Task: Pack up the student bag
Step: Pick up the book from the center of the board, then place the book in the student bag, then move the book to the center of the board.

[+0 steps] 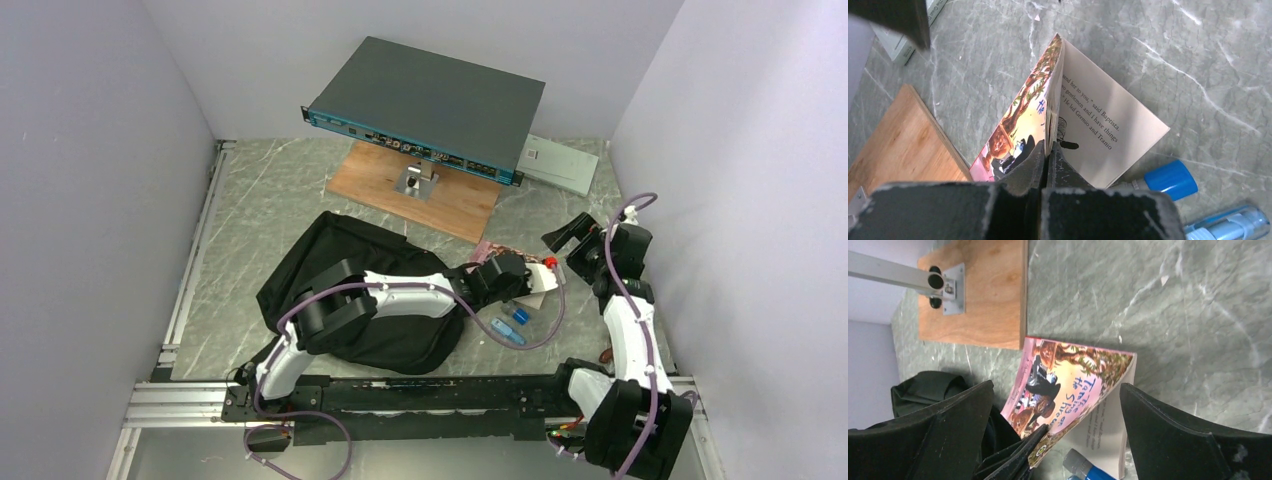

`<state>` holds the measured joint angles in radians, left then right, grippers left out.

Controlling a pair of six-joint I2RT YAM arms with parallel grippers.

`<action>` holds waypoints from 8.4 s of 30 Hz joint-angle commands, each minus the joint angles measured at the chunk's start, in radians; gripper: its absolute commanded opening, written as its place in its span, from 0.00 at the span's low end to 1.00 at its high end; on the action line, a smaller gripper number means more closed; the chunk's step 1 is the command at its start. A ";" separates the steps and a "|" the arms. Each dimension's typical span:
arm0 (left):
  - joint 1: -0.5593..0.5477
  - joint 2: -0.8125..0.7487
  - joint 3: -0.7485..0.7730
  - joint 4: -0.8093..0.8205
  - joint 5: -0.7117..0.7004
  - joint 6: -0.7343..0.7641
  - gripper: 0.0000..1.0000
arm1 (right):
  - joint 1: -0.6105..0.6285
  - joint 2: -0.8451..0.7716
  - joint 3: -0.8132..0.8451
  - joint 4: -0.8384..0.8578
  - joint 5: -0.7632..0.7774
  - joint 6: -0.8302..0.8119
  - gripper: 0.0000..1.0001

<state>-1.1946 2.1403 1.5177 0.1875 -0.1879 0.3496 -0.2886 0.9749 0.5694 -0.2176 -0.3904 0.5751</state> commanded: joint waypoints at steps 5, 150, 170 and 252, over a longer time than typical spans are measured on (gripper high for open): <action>0.004 -0.126 -0.080 0.090 -0.039 -0.020 0.00 | -0.217 0.093 -0.027 0.135 -0.326 0.069 1.00; 0.124 -1.048 -0.341 -0.728 -0.166 -0.582 0.00 | 1.249 0.854 0.157 1.176 0.200 0.560 0.22; 0.124 -1.017 -0.371 -0.697 -0.174 -0.560 0.00 | 1.239 -0.147 -0.070 0.169 0.655 -0.045 0.60; 0.158 -1.034 -0.640 -0.459 0.275 -0.579 0.89 | 0.083 1.008 0.669 0.150 -0.034 -0.025 0.71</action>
<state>-1.0409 1.1427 0.8970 -0.3317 0.0494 -0.2062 -0.2321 2.1300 1.4273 -0.0441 -0.3138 0.5575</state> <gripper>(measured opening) 0.891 0.713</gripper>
